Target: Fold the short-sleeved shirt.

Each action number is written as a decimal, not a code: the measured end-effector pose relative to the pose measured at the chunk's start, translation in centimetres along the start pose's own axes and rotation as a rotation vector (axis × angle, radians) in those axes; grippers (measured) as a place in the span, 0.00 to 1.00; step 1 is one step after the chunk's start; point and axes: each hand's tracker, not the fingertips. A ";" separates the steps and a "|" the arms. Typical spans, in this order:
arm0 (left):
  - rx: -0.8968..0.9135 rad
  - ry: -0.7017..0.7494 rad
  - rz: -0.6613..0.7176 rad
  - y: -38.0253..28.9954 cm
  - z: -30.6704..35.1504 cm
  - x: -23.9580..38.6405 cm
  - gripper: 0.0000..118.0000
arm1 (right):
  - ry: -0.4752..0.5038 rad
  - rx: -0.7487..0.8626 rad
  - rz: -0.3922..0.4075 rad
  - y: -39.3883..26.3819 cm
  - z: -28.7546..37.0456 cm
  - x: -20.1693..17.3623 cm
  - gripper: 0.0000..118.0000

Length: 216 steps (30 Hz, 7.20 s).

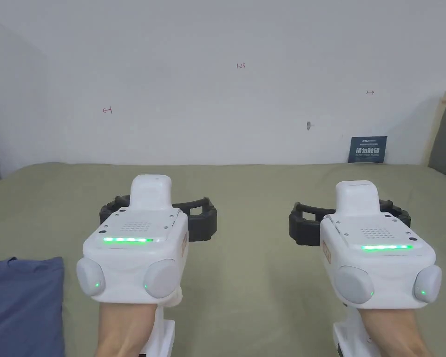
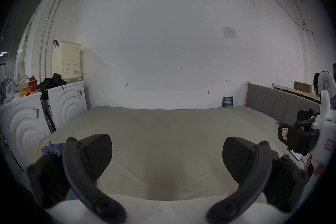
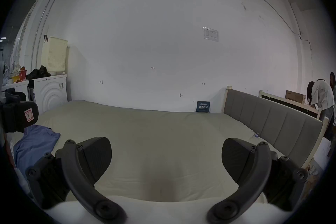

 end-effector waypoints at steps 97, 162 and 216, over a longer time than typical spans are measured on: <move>-0.012 -0.024 -0.022 -0.4 0.7 0.7 1.00 | -0.027 0.015 -0.002 -0.2 0.6 -0.5 1.00; -0.054 0.382 0.016 -1.0 3.4 -15.9 0.00 | 0.280 -0.011 0.035 0.8 -2.2 -14.8 0.00; -0.874 0.418 0.210 -21.6 -18.1 -37.0 0.94 | 0.590 -0.315 0.164 -11.9 -8.6 -32.4 0.00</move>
